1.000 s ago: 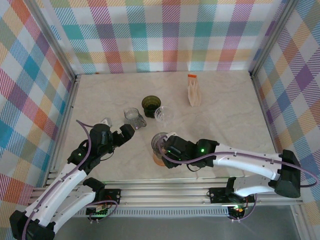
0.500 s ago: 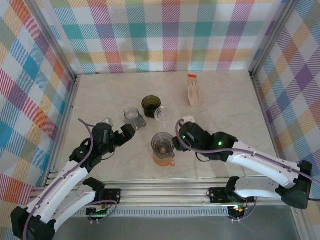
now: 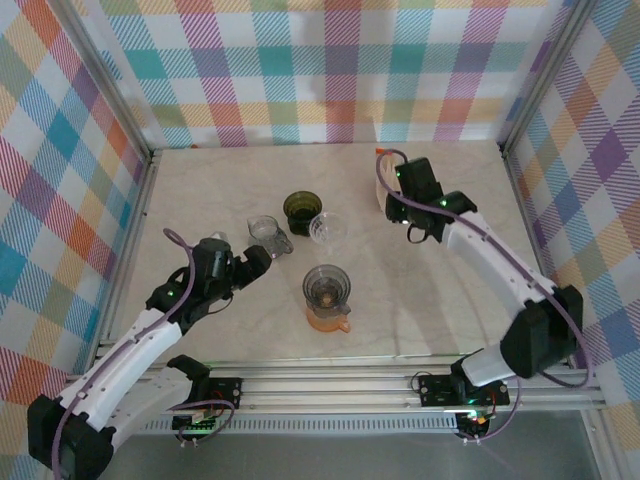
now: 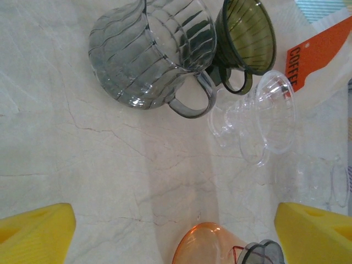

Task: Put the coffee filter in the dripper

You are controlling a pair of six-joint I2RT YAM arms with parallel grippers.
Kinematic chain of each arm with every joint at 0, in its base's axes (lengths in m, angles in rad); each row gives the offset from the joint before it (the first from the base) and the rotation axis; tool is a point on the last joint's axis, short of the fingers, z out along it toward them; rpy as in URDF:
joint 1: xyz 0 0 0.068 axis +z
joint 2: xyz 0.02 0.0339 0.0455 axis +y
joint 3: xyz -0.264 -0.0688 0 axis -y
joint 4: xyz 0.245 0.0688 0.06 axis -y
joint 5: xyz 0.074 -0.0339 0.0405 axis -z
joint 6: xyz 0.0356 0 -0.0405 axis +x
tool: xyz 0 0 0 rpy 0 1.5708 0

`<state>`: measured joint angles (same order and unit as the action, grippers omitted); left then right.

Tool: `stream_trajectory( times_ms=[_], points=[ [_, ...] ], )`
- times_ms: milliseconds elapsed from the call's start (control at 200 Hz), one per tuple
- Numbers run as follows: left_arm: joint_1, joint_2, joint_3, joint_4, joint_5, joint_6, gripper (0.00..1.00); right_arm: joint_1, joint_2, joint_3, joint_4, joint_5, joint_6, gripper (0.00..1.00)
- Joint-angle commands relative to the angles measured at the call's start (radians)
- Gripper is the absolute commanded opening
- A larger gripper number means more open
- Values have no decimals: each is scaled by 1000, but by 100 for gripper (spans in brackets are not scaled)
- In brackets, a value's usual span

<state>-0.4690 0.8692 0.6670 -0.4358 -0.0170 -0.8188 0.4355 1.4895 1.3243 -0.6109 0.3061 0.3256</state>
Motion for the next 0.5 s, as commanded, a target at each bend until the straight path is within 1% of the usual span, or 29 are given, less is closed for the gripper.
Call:
stream_trajectory(
  times_ms=[0, 70, 155, 390, 495],
  points=[
    [-7, 37, 47, -16, 16, 43, 90, -29, 89, 70, 47, -49, -61, 30],
    [-7, 45, 35, 21, 28, 52, 89, -30, 160, 126, 48, -38, -86, 26],
    [-7, 43, 16, 63, 37, 58, 88, -36, 239, 197, 39, -25, -100, 24],
    [-7, 73, 26, 85, 50, 78, 84, -46, 429, 386, 5, 27, -155, 22],
    [-7, 94, 30, 96, 63, 85, 82, -57, 506, 479, -42, 46, -156, 21]
  ],
)
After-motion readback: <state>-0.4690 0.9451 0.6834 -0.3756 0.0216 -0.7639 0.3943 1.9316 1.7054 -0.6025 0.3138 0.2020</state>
